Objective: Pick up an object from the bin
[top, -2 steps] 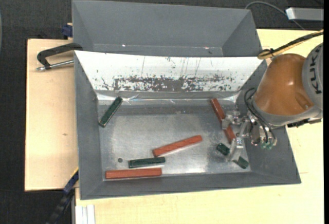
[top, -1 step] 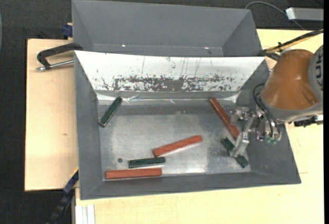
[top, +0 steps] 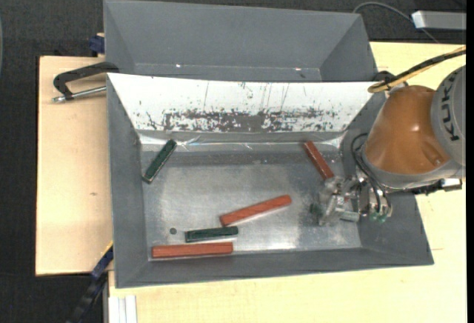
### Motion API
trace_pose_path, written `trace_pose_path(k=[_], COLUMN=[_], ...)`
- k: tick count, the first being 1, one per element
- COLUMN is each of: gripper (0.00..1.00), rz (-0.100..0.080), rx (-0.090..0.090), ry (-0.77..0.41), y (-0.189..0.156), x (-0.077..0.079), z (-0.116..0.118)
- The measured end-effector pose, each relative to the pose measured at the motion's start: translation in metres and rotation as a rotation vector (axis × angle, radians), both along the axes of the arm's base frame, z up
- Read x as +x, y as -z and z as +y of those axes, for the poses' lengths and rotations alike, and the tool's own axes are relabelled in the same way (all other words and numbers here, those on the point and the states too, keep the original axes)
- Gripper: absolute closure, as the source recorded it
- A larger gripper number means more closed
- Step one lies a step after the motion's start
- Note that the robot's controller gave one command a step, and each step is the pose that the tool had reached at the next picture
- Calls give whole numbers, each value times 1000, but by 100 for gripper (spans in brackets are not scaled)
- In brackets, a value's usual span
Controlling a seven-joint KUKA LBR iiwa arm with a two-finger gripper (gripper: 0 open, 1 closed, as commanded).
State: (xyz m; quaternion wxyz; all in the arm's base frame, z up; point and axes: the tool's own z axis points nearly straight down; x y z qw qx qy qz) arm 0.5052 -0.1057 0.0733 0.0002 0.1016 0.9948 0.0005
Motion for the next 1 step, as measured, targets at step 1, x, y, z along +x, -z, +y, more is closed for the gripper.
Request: trace_pose_path(k=[1], gripper=[100], rz=[0], rx=[0], ry=[0], y=[0], x=[0], z=[0])
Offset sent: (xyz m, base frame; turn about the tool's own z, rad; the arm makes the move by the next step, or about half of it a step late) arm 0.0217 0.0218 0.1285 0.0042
